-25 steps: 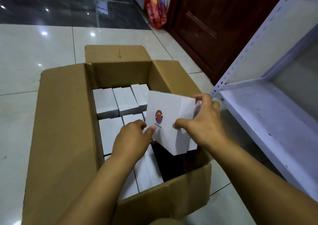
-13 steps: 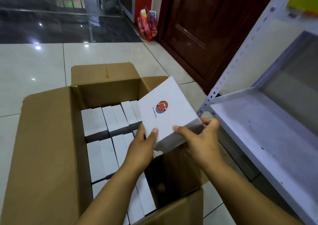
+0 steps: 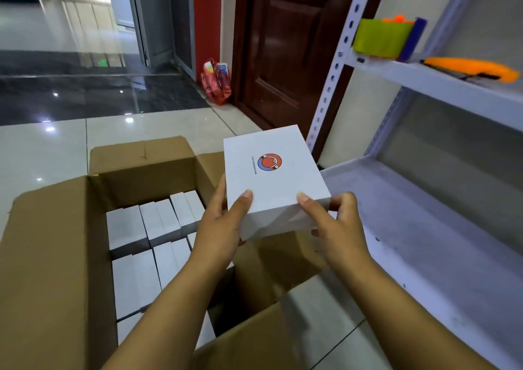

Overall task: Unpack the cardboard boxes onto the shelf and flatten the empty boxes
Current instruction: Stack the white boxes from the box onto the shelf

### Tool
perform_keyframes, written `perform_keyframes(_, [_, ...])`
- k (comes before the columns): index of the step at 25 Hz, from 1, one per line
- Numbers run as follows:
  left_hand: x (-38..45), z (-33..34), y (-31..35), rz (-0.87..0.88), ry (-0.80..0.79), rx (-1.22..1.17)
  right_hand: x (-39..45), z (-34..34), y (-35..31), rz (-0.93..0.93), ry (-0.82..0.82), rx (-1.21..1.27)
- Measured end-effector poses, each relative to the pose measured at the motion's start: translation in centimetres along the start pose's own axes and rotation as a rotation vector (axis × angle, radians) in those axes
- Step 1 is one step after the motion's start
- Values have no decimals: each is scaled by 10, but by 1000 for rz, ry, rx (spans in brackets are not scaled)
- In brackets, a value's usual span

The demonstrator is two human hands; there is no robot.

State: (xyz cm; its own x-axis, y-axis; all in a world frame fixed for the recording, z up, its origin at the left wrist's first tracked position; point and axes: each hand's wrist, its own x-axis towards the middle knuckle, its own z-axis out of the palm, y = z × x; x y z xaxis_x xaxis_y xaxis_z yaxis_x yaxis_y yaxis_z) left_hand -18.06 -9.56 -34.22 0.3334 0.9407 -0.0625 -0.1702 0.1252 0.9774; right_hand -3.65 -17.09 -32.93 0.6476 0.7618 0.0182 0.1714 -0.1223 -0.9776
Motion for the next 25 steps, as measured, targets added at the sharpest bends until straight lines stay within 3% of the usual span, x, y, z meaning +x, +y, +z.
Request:
perform_keyframes(10, [-70,64,68,266,-96,40,-64,-90,-71,-286,129,-34])
perform_keyframes(19, [-106,141,139,462,-345,36,-99,-190,-127,-486,273,-139])
perform_keyframes(25, [-108,201,154,474,-426,55,-109,-252,-148,-539,449,-287])
